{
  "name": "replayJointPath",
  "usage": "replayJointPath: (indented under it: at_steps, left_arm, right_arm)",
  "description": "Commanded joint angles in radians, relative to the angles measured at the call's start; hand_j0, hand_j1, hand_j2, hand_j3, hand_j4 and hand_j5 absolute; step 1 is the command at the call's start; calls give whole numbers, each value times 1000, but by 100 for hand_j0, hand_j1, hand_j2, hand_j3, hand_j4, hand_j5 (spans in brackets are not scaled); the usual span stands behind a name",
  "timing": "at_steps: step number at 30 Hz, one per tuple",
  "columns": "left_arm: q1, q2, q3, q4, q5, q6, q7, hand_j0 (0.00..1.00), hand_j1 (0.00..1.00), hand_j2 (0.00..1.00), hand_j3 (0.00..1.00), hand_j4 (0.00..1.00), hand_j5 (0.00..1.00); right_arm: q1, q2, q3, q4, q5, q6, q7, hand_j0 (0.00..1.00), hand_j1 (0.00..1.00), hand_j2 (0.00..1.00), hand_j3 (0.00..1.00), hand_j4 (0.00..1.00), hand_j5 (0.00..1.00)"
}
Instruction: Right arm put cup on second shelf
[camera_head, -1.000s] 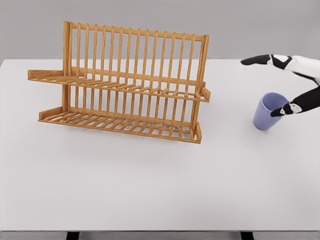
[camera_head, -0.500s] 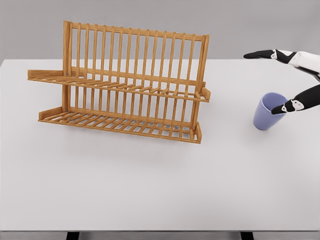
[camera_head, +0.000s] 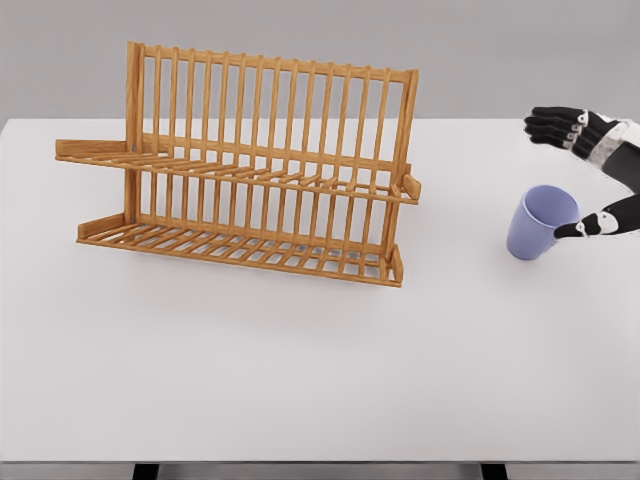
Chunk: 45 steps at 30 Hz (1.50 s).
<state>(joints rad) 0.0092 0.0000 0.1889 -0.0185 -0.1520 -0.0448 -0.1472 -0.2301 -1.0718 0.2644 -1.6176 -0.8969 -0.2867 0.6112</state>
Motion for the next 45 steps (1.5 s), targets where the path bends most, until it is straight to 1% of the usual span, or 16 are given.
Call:
replayJointPath:
  at_steps: [1,2,3,4,5,10,13,15,19,22,26,29,31,35,42,45]
  left_arm:
    - [0,0,1,0,0,0,0,100,100,100,100,100,100]
    - [0,0,0,0,0,0,0,100,100,100,100,100,100]
    - [0,0,1,0,0,0,0,100,100,100,100,100,100]
    - [0,0,0,0,0,0,0,100,100,100,100,100,100]
    - [0,0,0,0,0,0,0,100,100,100,100,100,100]
    - [0,0,1,0,0,-1,0,100,100,100,100,100,100]
    - [0,0,1,0,0,0,0,100,100,100,100,100,100]
    - [0,0,0,0,0,-1,0,100,100,100,100,100,100]
    - [0,0,0,0,0,-1,0,100,100,100,100,100,100]
    - [0,0,0,0,0,0,0,100,100,100,100,100,100]
    - [-2,0,0,0,0,0,0,100,100,100,100,100,100]
    - [0,0,1,0,0,0,0,100,100,100,100,100,100]
    - [0,0,0,0,0,0,0,100,100,100,100,100,100]
    - [0,0,0,0,0,0,0,100,100,100,100,100,100]
    - [0,0,0,0,0,-1,0,100,100,100,100,100,100]
    - [-2,0,0,0,0,0,0,100,100,100,100,100,100]
  right_arm:
    - [5,87,-105,42,-111,116,0,100,100,100,100,100,100]
    - [11,98,-125,45,-109,127,0,100,100,100,100,100,100]
    - [32,133,-157,82,-111,139,0,100,100,100,100,100,100]
    - [41,148,-174,91,-111,142,0,100,100,100,100,100,100]
    - [54,147,-189,88,-112,147,0,100,100,100,100,100,100]
    - [63,151,-191,87,-99,170,0,100,100,100,100,100,100]
    - [100,153,-192,90,-93,161,0,100,100,100,100,100,100]
    - [118,156,-198,93,-65,159,0,100,100,100,100,100,100]
    - [141,177,-217,131,-59,162,0,100,100,100,100,100,100]
    - [146,182,-215,142,-34,162,0,100,100,100,100,100,100]
    - [144,230,-217,174,24,159,0,100,100,100,100,100,100]
    - [144,239,-217,183,30,153,0,100,100,100,100,100,100]
    - [144,250,-217,212,30,144,0,100,100,100,100,100,100]
    - [141,291,-217,228,90,144,0,100,100,100,100,100,100]
    - [130,292,-217,280,92,144,0,100,100,100,100,100,100]
    - [117,294,-215,286,98,146,0,100,100,100,100,100,100]
